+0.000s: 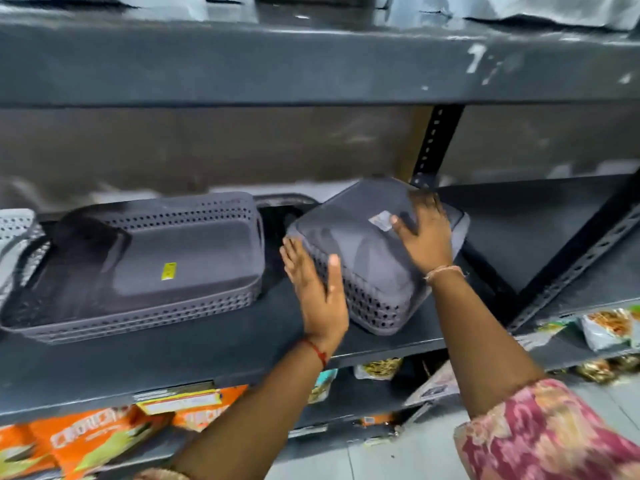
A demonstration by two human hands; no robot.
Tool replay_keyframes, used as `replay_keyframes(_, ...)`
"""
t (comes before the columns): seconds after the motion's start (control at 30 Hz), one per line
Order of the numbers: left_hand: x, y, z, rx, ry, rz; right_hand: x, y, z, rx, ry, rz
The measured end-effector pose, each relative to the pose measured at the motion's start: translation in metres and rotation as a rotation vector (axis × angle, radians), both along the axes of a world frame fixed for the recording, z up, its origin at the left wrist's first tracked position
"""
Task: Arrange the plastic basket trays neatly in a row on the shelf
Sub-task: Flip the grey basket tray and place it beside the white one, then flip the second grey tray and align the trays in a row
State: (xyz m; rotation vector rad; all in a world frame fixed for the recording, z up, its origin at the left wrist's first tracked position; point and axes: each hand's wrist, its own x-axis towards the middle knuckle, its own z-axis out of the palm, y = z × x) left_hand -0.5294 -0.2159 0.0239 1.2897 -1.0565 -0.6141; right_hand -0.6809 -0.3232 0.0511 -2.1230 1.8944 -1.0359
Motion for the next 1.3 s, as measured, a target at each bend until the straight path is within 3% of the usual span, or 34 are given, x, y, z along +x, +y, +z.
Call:
replay_keyframes(0.17,-0.048,-0.002,-0.014,0.322,0.149,0.065,-0.057,-0.030,-0.019,0.157,-0.597,-0.130)
replay_keyframes(0.43,-0.044,-0.012,-0.027,0.299,0.171,0.063,-0.098,-0.054,-0.046,0.314,-1.104,-0.161)
replay_keyframes(0.57,-0.038,-0.016,-0.029,0.280,0.191,0.089,-0.100,-0.053,-0.056,0.259,-1.096,-0.160)
replay_keyframes(0.67,-0.027,-0.017,-0.031,0.259,0.345,0.081,-0.097,-0.040,-0.056,0.144,-1.118,-0.179)
replay_keyframes(0.83,-0.004,-0.015,-0.015,0.033,0.481,0.259,-0.088,-0.014,-0.043,-0.087,-1.063,-0.180)
replay_keyframes(1.0,0.029,-0.019,0.019,-0.102,0.552,0.217,-0.081,0.002,0.000,-0.349,-1.099,-0.096)
replay_keyframes(1.13,0.042,-0.027,0.041,-0.145,0.531,0.188,-0.074,-0.001,0.038,-0.412,-1.180,0.011)
replay_keyframes(1.3,0.045,-0.031,0.038,-0.112,0.536,0.131,-0.061,-0.010,0.035,-0.343,-1.043,0.032)
